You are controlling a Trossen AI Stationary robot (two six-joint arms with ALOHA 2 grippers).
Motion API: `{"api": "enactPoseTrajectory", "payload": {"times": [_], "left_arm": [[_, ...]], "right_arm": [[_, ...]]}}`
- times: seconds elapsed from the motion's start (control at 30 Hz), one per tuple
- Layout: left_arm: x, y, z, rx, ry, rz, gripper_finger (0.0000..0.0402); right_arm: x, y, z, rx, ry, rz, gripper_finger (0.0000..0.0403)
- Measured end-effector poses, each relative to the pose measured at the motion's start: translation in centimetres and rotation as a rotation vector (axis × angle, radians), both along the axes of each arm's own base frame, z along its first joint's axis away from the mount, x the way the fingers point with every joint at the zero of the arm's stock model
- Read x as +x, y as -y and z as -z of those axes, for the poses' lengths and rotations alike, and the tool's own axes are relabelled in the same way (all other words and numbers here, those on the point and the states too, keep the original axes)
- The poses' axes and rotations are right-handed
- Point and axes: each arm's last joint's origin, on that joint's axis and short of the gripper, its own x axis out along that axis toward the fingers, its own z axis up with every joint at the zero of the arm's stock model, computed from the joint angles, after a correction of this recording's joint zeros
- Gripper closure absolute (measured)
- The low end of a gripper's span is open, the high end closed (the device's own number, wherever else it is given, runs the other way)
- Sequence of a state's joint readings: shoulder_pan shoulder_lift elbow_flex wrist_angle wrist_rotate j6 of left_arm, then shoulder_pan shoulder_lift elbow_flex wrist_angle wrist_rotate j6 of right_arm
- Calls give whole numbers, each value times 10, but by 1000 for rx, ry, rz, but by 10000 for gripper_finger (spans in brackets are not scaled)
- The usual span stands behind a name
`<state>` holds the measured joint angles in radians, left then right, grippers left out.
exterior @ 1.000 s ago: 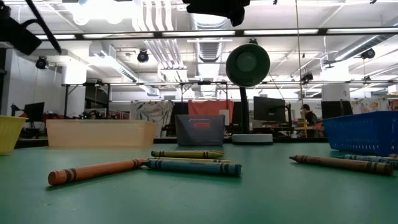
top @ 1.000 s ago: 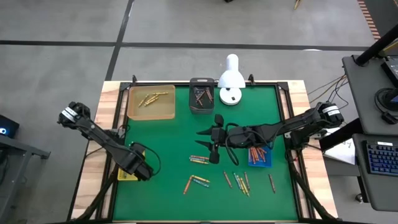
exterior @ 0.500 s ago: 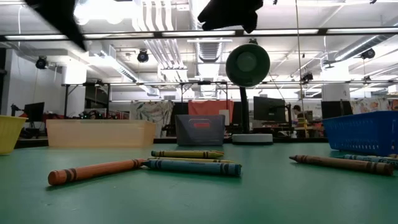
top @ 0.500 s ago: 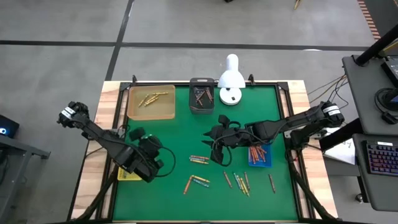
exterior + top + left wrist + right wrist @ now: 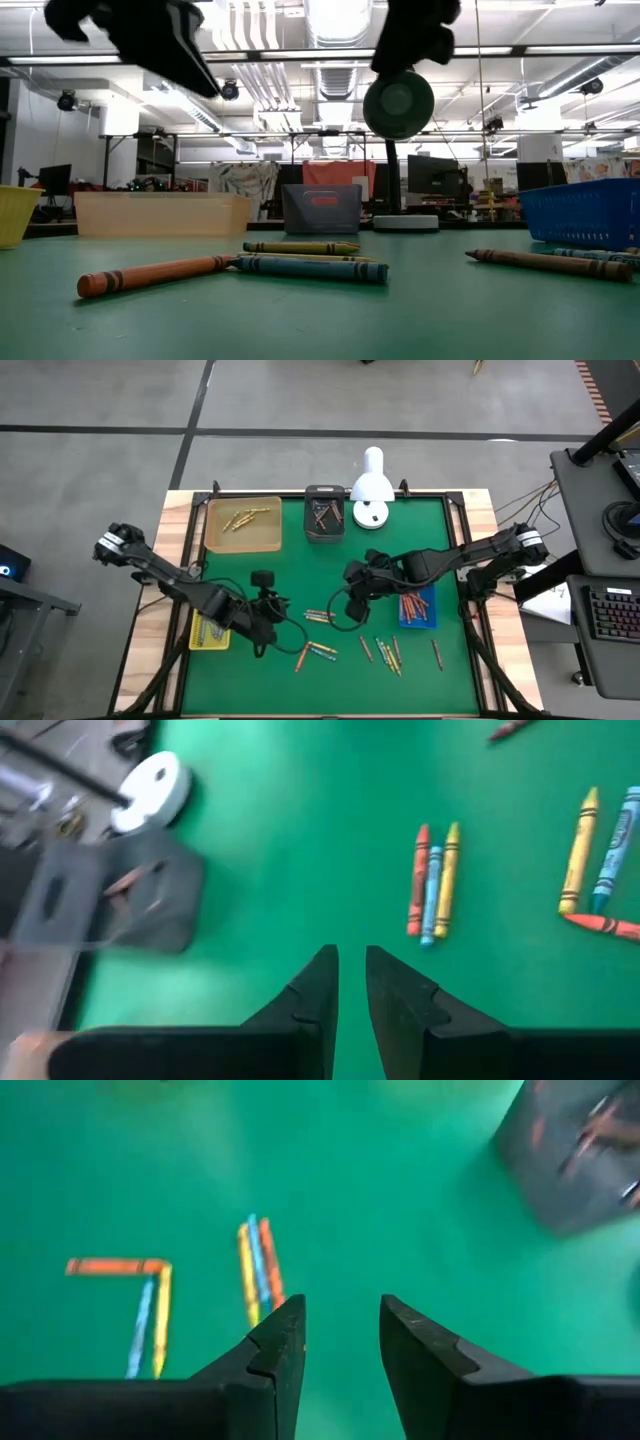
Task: Sort crayons
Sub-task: Put the orange crayon into the blue bin
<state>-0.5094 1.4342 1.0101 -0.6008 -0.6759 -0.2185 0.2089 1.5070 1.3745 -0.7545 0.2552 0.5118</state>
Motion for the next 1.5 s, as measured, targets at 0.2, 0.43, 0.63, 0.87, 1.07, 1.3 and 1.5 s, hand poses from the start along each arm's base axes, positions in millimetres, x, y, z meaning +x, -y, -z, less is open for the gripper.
{"api": "enactPoseTrajectory", "payload": {"times": [0.2,0.43,0.63,0.87,1.07,1.3,1.5], "left_arm": [[16,-14,30,-126,103,199,364],[24,-37,44,-159,279,242,364],[25,-41,36,-93,291,230,364],[10,-46,7,-88,381,247,365],[-16,-55,-13,-113,481,243,365],[-38,-63,-20,-119,551,228,365],[-45,-66,-17,-96,561,185,365]], "right_arm": [[-4,-4,5,88,-55,-35,293],[-3,-7,19,93,-37,-43,292],[14,-10,38,-4,43,-155,292],[47,-18,89,-132,43,-260,300],[68,-20,128,-206,-24,-234,309],[76,-22,144,-204,-45,-233,312],[80,-22,146,-195,-18,-221,312]]}}
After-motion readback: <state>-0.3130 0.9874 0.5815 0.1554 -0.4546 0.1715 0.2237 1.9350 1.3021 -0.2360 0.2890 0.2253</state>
